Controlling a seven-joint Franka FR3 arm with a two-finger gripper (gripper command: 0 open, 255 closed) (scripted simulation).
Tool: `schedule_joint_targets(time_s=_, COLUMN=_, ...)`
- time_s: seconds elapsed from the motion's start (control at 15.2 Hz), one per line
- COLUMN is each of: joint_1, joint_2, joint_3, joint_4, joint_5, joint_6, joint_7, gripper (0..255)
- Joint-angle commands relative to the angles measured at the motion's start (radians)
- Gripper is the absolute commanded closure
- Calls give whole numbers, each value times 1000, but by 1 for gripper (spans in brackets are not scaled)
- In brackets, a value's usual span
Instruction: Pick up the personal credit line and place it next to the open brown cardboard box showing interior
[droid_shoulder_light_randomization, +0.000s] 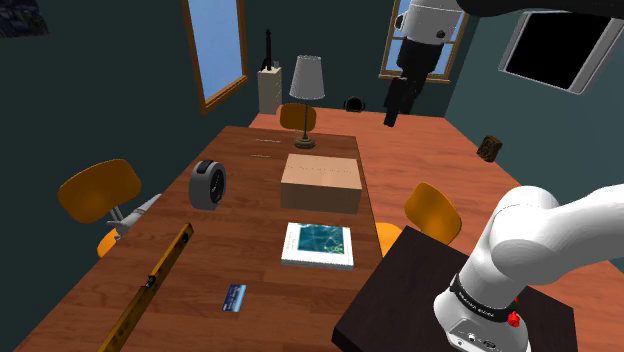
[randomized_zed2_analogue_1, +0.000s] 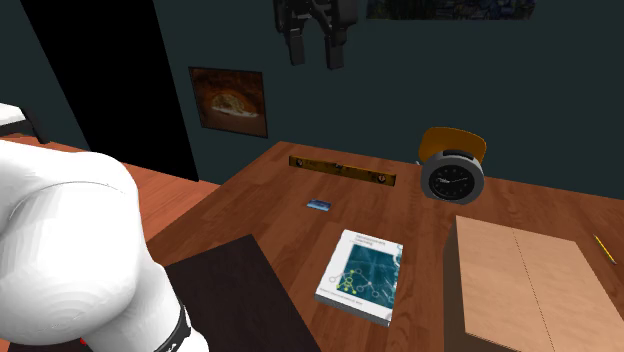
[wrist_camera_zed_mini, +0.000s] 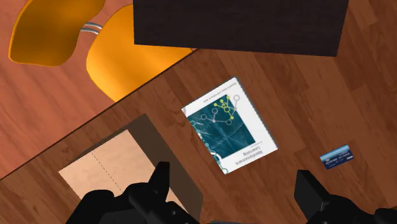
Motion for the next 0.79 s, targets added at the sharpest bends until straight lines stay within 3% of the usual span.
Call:
schedule_joint_targets(time_s=0.0, joint_1=0, joint_2=0, joint_3=0, joint_4=0, joint_5=0, joint_6=0, joint_7=0, gripper=0)
schedule_joint_targets(time_s=0.73, joint_1=-10, joint_2=243, joint_3=136, joint_4=-90, joint_5=154, joint_6=202, joint_7=291, gripper=0)
